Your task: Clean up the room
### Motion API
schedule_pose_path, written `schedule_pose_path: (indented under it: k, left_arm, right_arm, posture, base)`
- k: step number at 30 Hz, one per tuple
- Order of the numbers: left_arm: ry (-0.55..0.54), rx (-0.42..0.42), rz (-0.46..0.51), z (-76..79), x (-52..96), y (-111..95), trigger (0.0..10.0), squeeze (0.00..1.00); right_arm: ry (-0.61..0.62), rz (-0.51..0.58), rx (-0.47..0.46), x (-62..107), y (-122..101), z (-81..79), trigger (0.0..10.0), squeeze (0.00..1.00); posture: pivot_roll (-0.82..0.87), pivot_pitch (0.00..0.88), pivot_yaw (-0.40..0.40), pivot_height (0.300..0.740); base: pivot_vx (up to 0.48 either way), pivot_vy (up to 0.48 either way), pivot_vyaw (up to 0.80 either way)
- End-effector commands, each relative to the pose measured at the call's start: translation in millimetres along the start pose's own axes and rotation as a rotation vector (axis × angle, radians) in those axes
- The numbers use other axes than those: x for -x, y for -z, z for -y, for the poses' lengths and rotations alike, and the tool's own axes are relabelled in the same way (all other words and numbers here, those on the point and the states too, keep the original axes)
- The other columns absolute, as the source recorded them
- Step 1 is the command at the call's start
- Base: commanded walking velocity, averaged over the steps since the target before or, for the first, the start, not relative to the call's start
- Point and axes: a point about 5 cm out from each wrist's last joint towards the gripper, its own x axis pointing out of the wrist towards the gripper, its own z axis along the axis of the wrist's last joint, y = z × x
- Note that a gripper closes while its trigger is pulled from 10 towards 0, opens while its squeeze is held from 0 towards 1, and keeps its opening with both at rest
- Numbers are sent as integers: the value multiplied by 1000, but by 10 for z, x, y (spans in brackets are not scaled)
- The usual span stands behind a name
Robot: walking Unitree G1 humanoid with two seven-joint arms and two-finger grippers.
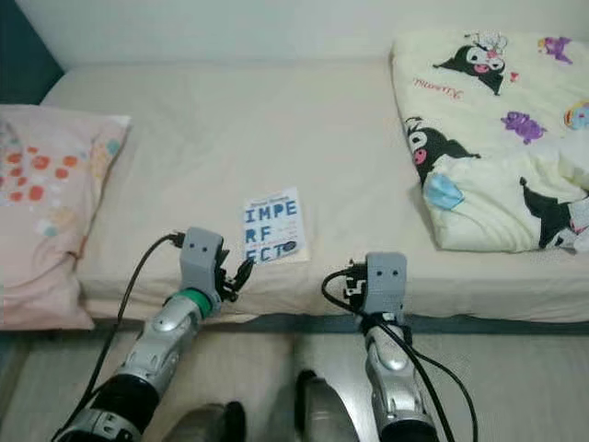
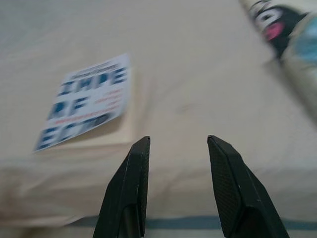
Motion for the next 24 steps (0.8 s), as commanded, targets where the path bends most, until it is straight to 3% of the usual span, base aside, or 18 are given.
schedule_pose_path:
  k: [1, 20, 24]
  left_arm:
    - [-1, -5, -24, 5, 27, 82, 10000, 0]
    - [-15, 77, -5, -29, 77, 117, 10000, 0]
    - [-41, 56, 20, -61, 106, 124, 10000, 0]
  right_arm:
    - [15, -27, -11, 33, 59, 26, 10000, 0]
    - [23, -24, -15, 37, 61, 40, 10000, 0]
    - [32, 0, 11, 33, 33, 59, 10000, 0]
  posture:
    - [-15, 161, 126, 740]
    - [-14, 159, 119, 740]
    - [-17, 159, 113, 740]
  base:
    - [0, 0, 0]
    - [0, 0, 0]
    - [0, 0, 0]
